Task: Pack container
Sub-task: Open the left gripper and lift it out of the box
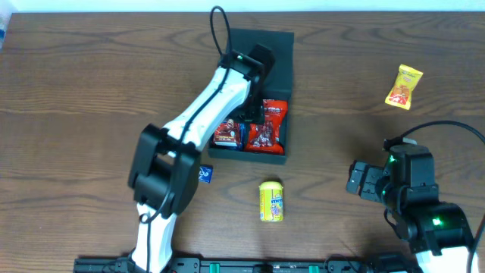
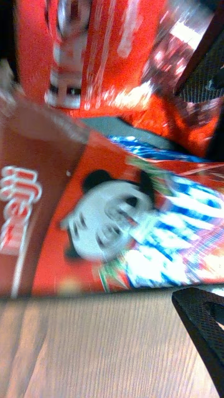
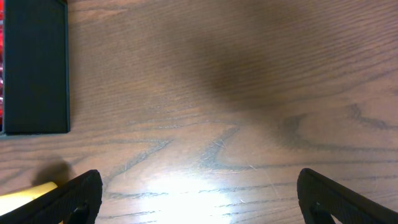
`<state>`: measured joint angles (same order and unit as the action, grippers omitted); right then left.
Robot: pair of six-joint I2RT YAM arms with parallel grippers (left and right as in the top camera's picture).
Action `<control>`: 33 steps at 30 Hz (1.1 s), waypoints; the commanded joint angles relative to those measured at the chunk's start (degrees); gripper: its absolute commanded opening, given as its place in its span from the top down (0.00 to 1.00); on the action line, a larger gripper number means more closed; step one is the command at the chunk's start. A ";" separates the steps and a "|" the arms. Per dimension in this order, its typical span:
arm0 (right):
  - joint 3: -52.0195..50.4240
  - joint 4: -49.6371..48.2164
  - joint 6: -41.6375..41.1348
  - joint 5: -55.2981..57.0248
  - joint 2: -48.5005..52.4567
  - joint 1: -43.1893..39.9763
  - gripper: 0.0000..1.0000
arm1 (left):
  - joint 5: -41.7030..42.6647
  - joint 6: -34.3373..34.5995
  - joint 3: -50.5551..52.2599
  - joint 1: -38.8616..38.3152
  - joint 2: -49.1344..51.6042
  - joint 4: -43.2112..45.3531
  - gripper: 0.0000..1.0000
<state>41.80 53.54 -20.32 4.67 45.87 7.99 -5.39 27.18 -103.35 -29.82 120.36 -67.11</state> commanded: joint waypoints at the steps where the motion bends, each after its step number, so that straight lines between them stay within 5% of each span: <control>1: 0.09 0.07 0.66 0.24 -0.15 -0.42 0.01 | -1.68 0.24 0.15 0.55 -7.17 -0.42 0.04; 13: 0.09 0.07 0.66 0.24 -0.15 -0.42 0.01 | -13.84 0.50 1.90 0.85 -10.95 -0.50 0.04; 22: 0.09 0.07 0.66 0.24 -0.15 -0.42 0.01 | -14.08 3.89 12.92 2.40 -10.82 8.74 0.04; 33: 0.09 0.07 0.66 0.24 -0.15 -0.42 0.01 | -14.05 4.20 13.20 1.22 -5.79 10.05 0.04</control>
<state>41.80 53.54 -20.32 4.67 45.87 7.99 -18.92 30.28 -90.19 -28.08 112.40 -56.82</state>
